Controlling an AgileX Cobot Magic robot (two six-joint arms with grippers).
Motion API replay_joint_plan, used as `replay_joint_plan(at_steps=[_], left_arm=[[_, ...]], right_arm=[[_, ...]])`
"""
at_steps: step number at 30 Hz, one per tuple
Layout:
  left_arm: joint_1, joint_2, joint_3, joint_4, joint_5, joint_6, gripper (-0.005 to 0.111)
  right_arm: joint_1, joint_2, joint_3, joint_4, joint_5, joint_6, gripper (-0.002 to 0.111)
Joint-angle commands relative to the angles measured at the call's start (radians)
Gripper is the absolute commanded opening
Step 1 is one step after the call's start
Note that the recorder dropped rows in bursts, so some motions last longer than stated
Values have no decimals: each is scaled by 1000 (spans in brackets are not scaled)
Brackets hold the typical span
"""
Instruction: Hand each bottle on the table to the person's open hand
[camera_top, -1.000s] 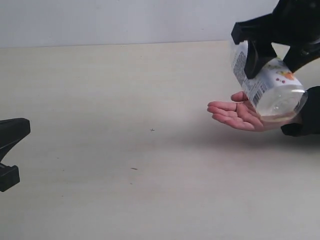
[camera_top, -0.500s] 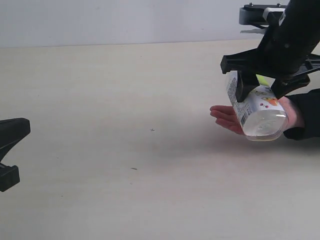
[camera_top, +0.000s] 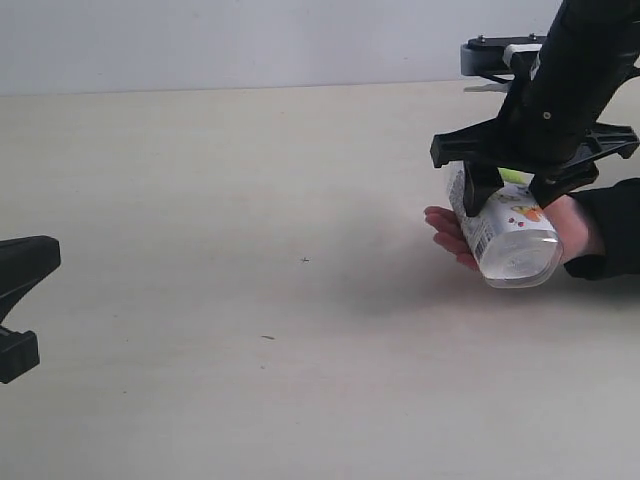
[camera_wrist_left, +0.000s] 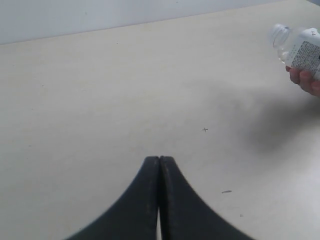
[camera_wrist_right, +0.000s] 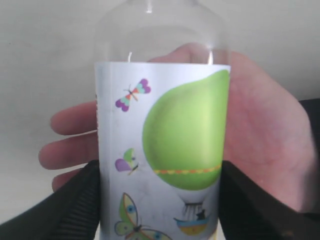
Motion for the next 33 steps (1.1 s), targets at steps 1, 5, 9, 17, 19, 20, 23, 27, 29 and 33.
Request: replay_joint_plan(at_steps=[1,5,9,17,19,20,23,27,29,33], left_arm=[[4,-6,3,-1,-11,-10,0],[4,-6,3,-1,-11,-10,0],[4,-6,3,-1,-11,-10,0],[4,-6,3,-1,-11,-10,0],[4,-6,3,-1,-11,-10,0],[4,-6,3,-1,-11,-10,0],[4,-6,3,-1,-11,-10,0],[4,-6,3,-1,-11,-10,0],[4,-6,3,-1,-11,-10,0],[4,-6,3,-1,-11,-10,0]], right_arm=[[0,2,2,-33,1,1,76],[0,-6,2,-33,-1,-37,97],[0,-56,-12,-33,1,-86,99],[0,-302,-27,21,30,-239,99],[0,-377,-25,21,60,-260,99],[0,-422,-20,21,71,-262,98],[0,-573,3,21,87,-273,88],[0,-801,78,56,57,-282,49],[0,-916,129,74,13,-297,22],[0,-1161,236,97,-95,-297,1]])
